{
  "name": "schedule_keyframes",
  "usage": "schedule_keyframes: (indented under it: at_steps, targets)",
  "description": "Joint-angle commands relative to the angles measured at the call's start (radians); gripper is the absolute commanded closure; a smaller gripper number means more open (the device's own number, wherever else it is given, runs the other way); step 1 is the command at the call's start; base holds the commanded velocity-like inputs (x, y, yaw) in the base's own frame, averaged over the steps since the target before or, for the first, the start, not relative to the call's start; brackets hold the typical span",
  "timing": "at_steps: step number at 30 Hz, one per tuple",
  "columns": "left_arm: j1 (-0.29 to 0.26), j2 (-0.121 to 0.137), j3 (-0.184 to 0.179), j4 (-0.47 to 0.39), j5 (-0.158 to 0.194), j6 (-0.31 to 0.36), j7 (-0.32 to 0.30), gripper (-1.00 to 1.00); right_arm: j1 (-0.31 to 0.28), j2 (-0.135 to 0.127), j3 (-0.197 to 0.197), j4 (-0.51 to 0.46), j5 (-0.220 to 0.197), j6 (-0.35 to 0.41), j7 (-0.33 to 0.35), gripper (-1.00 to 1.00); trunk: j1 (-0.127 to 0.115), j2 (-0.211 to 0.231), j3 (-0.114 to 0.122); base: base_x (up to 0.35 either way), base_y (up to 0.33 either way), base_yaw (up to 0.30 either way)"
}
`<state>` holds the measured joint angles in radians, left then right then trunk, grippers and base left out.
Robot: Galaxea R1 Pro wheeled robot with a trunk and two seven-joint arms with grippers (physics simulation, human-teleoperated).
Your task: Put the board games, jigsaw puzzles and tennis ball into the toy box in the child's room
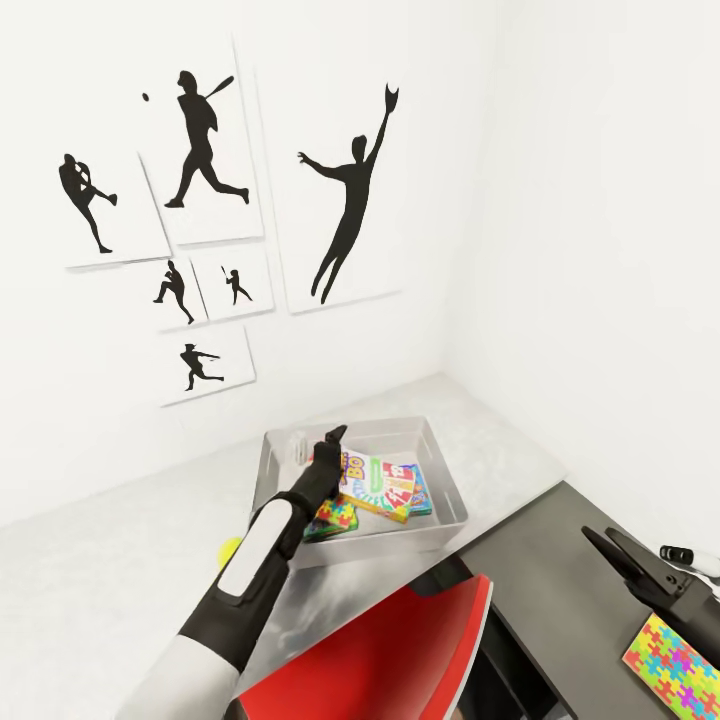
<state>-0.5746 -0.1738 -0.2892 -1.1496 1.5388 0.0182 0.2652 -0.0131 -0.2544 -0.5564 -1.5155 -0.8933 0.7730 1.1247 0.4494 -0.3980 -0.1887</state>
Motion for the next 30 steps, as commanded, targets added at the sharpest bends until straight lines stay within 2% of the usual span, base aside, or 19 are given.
schedule_keyframes:
  at_steps: [1,5,6,8,9,10,11,12,13,14,15,16,17,18,21,24,25,26,30]
  targets:
    - [0.003,0.014,0.001,-0.021,0.004,0.031,0.006,-1.0,-0.001,0.0,0.0,0.0,-0.004,0.006,0.001,-1.0,0.001,-0.002,-0.002,0.0,0.0,0.0]
    - [0.008,0.083,0.017,-0.124,0.004,0.203,0.006,-1.0,-0.001,0.0,0.0,0.0,-0.004,0.006,0.001,-1.0,0.001,-0.002,-0.002,0.0,0.0,0.0]
    - [0.008,0.093,0.025,-0.136,0.004,0.23,0.006,-1.0,-0.001,0.0,0.0,0.0,-0.004,0.006,0.001,-1.0,0.001,-0.002,-0.002,0.0,0.0,0.0]
    - [0.008,0.131,0.077,-0.179,0.007,0.342,0.006,-1.0,-0.001,0.0,0.0,0.0,-0.004,0.006,0.0,-1.0,0.001,-0.002,-0.002,0.0,0.0,0.0]
    - [0.008,0.14,0.095,-0.188,0.01,0.373,0.006,-1.0,-0.001,0.0,0.0,0.0,-0.004,0.006,0.0,-1.0,0.001,-0.002,-0.002,0.0,0.0,0.0]
    - [0.008,0.155,0.133,-0.202,0.019,0.437,0.006,-1.0,-0.001,0.0,0.0,0.0,-0.004,0.006,0.0,-1.0,0.001,-0.002,-0.002,0.0,0.0,0.0]
    - [0.008,0.162,0.154,-0.208,0.025,0.472,0.006,-1.0,-0.001,0.0,0.0,-0.001,-0.004,0.006,0.0,-1.0,0.001,-0.002,-0.002,0.0,0.0,0.0]
    - [0.008,0.174,0.2,-0.217,0.04,0.545,0.006,-1.0,-0.001,0.0,0.0,-0.001,-0.004,0.006,0.0,-1.0,0.001,-0.002,-0.002,0.0,0.0,0.0]
    - [0.008,0.18,0.226,-0.22,0.047,0.582,0.005,-1.0,-0.001,0.0,0.0,-0.001,-0.004,0.006,0.0,-1.0,0.001,-0.002,-0.002,0.0,0.0,0.0]
    - [0.008,0.19,0.278,-0.224,0.06,0.656,0.005,-1.0,-0.001,0.0,0.0,-0.001,-0.004,0.006,0.0,-1.0,0.001,-0.002,-0.002,0.0,0.0,0.0]
    - [0.008,0.194,0.306,-0.226,0.065,0.691,0.005,-1.0,-0.001,0.0,0.0,-0.001,-0.004,0.006,0.0,-1.0,0.001,-0.002,-0.002,0.0,0.0,0.0]
    - [0.009,0.203,0.361,-0.228,0.073,0.757,0.005,-1.0,-0.001,0.0,0.0,-0.001,-0.004,0.006,0.0,-1.0,0.001,-0.002,-0.002,0.0,0.0,0.0]
    - [0.009,0.207,0.39,-0.229,0.075,0.788,0.005,-1.0,-0.001,0.0,0.0,-0.001,-0.004,0.006,0.0,-1.0,0.001,-0.002,-0.002,0.0,0.0,0.0]
    - [0.009,0.215,0.447,-0.23,0.079,0.842,0.005,-1.0,-0.001,0.0,0.0,-0.001,-0.004,0.006,0.0,-1.0,0.001,-0.002,-0.002,0.0,0.0,0.0]
    - [0.009,0.234,0.526,-0.232,0.083,0.909,0.005,-1.0,-0.001,0.0,0.0,-0.002,-0.004,0.006,0.0,-1.0,0.001,-0.002,-0.002,0.0,0.0,0.0]
    - [0.009,0.266,0.591,-0.233,0.087,0.959,0.003,-1.0,-0.001,0.0,0.0,-0.002,-0.004,0.006,0.0,-1.0,0.001,-0.002,-0.002,0.0,0.0,0.0]
    - [0.009,0.281,0.606,-0.233,0.088,0.971,0.002,-1.0,-0.001,0.0,0.0,-0.002,-0.004,0.005,0.0,-1.0,0.001,-0.002,-0.002,0.0,0.0,0.0]
    - [0.009,0.315,0.629,-0.233,0.094,0.988,-0.001,-1.0,-0.001,0.0,0.0,-0.002,-0.004,0.005,0.0,-1.0,0.001,-0.002,-0.002,0.0,0.0,0.0]
    - [0.009,0.384,0.65,-0.234,0.145,1.011,-0.005,-1.0,-0.001,0.0,0.0,-0.002,-0.002,0.005,0.0,-1.0,0.001,-0.002,-0.002,0.0,0.0,0.0]
